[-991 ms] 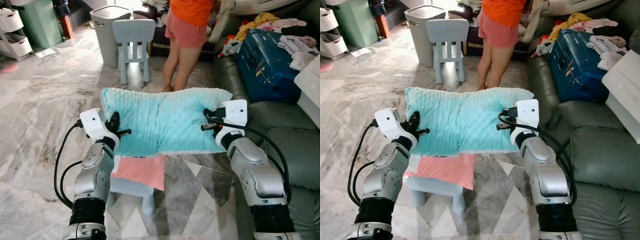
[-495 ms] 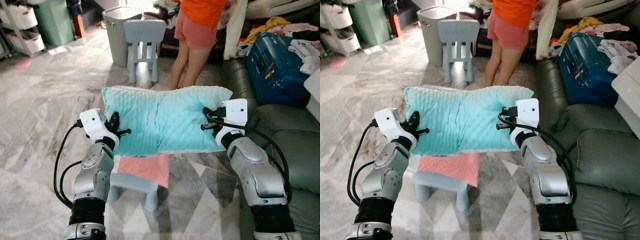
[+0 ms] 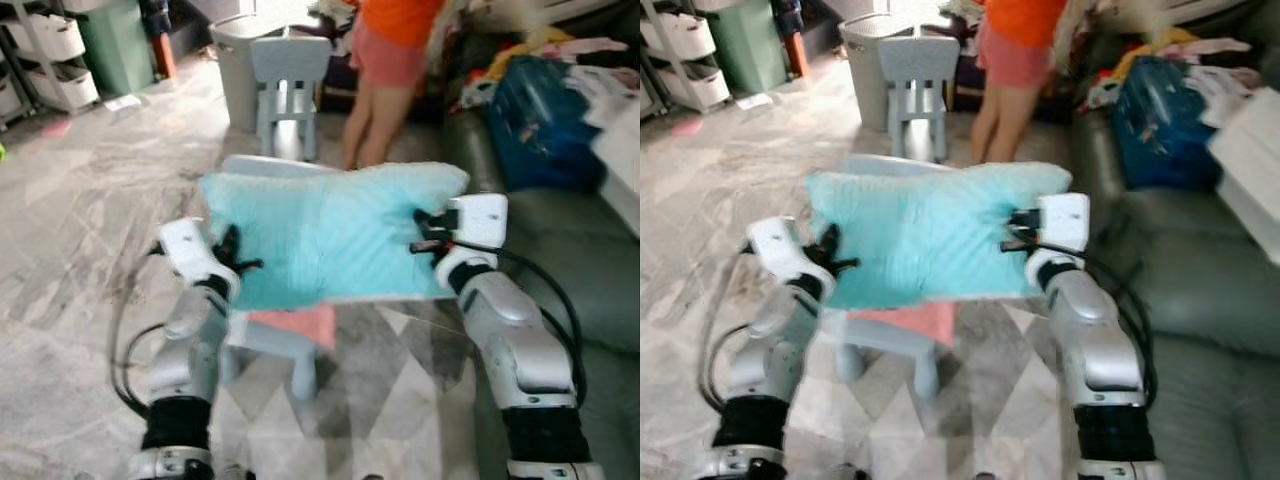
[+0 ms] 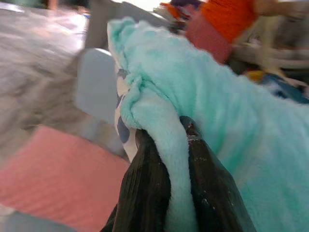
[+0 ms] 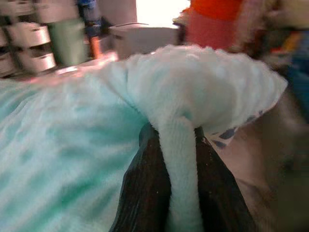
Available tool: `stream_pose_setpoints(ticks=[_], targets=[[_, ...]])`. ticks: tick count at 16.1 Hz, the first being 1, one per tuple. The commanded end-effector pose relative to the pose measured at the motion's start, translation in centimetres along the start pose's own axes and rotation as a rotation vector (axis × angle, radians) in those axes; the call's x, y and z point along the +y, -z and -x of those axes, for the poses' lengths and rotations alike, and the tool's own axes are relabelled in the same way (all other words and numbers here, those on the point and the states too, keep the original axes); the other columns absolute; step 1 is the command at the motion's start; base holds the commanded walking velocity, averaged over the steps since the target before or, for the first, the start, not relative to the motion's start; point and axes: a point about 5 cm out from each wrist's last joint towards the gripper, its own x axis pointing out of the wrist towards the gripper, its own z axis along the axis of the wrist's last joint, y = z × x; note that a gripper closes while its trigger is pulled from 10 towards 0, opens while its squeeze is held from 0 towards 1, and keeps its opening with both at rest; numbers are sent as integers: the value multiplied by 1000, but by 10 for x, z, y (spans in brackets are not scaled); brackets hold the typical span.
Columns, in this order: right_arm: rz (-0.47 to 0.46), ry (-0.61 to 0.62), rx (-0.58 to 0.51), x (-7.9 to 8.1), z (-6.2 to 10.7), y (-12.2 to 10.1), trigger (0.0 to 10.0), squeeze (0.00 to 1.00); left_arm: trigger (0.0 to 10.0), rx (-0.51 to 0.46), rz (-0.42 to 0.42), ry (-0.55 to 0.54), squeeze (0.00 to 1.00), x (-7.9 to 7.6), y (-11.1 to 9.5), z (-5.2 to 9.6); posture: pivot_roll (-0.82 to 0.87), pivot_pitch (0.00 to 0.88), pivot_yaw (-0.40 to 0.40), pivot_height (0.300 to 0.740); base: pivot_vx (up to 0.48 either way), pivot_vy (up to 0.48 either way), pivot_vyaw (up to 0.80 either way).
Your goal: Move the pillow to the sofa
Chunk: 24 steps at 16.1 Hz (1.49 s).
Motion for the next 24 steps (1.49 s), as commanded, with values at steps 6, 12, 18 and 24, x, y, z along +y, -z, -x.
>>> stream_pose_setpoints(ticks=[6, 12, 18, 24], targets=[[6, 4, 16, 1, -2, -1, 10000, 0, 10000, -19, -7, 3, 0, 0, -8, -3, -198, 0, -49, 740, -282, 0, 0], [-1, -20, 28, 4, -2, 1, 10000, 0, 10000, -16, -8, 3, 0, 0, -7, -3, -197, 0, -50, 740, -288, 0, 0], [-5, -24, 42, 5, -2, 3, 10000, 0, 10000, -11, -6, -3, 0, 1, -6, -2, -197, 0, -50, 740, -297, 0, 0], [-5, -22, 48, 5, -1, 4, 10000, 0, 10000, -9, -4, -6, 0, 1, -6, -2, -199, 0, -50, 740, -301, 0, 0]])
